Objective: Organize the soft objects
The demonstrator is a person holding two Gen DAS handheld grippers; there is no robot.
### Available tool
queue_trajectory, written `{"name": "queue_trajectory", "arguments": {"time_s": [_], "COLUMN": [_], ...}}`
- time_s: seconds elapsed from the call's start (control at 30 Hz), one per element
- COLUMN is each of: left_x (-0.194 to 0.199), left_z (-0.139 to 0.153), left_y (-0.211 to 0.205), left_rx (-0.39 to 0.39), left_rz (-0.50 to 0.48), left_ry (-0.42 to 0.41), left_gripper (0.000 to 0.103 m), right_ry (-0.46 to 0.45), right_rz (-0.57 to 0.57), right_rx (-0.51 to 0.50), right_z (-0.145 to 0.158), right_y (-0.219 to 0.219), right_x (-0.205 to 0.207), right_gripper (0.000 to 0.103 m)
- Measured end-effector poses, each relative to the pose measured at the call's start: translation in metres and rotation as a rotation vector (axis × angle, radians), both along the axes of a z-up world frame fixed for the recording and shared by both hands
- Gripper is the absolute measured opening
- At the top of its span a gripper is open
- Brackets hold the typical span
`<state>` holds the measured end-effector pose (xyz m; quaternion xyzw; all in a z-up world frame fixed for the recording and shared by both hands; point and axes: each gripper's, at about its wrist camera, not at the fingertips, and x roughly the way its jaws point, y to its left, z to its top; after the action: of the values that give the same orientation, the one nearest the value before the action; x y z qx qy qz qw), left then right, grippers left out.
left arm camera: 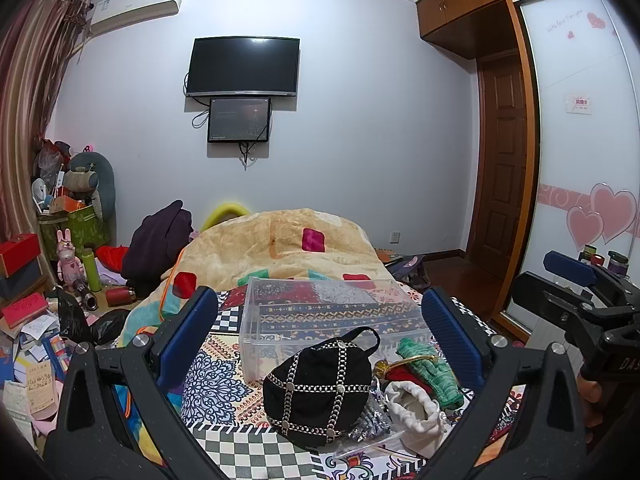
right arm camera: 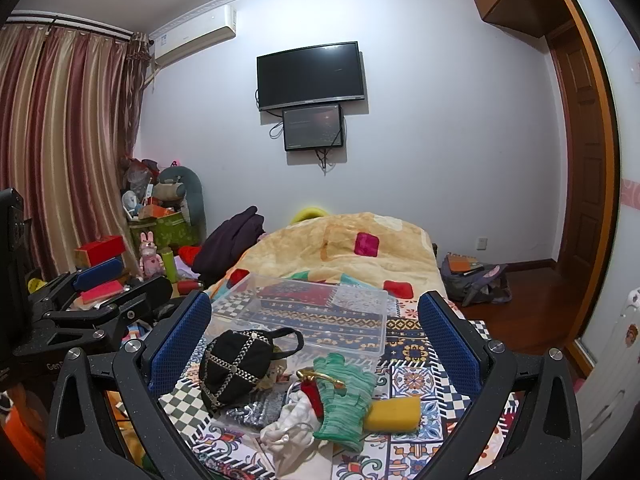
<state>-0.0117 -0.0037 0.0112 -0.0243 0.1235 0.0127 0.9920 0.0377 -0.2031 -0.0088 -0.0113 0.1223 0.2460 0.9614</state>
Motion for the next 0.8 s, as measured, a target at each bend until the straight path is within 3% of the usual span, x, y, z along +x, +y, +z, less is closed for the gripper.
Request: {"name": "queue_trajectory", "arguments": {"time_s": [0.4,0.8], "left_x": [0.011,0.055], "left_z": [-0.006,-0.052], "left_y": [0.001,0.009], "left_rx": [-0.008,-0.06], "left_rz": [-0.034,-0.088], "left_ry": [0.048,0.241], "left_gripper": [0.103,0.103], "right_ry": [0.044,0.306], "right_rz": [0.006,0.021], "right_rx": [-0.012,-0.001], "right_z": [-0.006,-0.047], "right_y": [0.0,-0.011], "right_x": [0.012,0.066], "right_gripper": [0.103,0.103]}}
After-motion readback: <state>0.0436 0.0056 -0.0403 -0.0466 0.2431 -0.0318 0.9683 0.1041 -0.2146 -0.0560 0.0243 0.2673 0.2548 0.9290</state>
